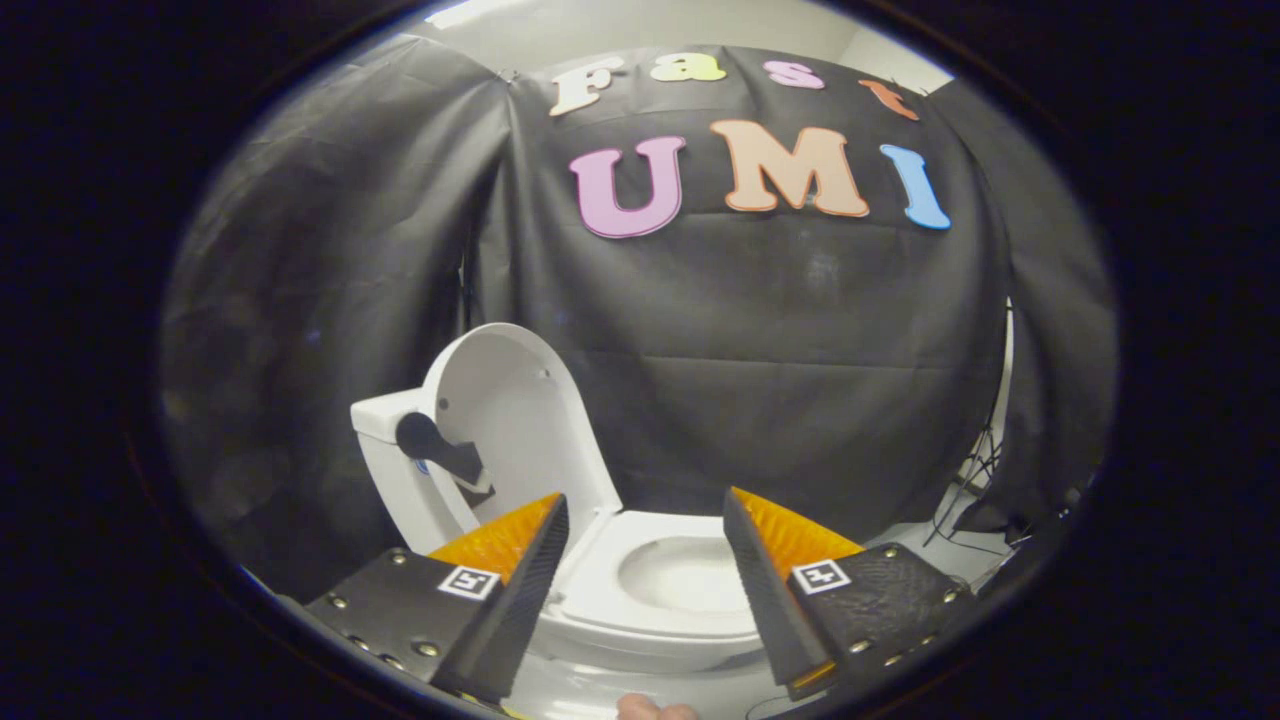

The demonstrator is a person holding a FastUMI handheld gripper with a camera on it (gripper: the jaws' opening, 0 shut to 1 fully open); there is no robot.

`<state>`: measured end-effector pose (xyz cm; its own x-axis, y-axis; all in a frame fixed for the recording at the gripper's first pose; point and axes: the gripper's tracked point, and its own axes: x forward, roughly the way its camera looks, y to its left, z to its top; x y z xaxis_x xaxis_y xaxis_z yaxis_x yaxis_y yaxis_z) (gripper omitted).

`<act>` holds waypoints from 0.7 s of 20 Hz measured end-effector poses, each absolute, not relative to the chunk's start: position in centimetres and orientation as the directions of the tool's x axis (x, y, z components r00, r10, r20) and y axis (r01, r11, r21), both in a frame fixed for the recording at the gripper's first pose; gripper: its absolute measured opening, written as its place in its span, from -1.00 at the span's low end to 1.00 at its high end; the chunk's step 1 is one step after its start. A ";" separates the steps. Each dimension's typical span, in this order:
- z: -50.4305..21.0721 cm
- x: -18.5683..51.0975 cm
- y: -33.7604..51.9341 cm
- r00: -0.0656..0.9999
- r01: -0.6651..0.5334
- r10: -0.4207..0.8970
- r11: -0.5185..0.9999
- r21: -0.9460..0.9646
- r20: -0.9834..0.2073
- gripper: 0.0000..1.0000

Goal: Open the toilet lid.

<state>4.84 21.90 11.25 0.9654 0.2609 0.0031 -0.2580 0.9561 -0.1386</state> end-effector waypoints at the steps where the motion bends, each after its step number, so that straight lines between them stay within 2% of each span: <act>1: 11.0 4.9 20.5 0.969 -0.246 0.248 0.960 -0.135 -0.001 0.97; 6: 10.4 5.7 14.7 0.984 -0.179 0.177 0.978 -0.109 -0.025 0.97; 14: 11.6 6.8 10.4 0.987 -0.158 0.158 0.987 0.007 -0.018 0.98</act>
<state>6.76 10.37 11.55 0.9872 0.1582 -0.0175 -0.1581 0.9874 0.0071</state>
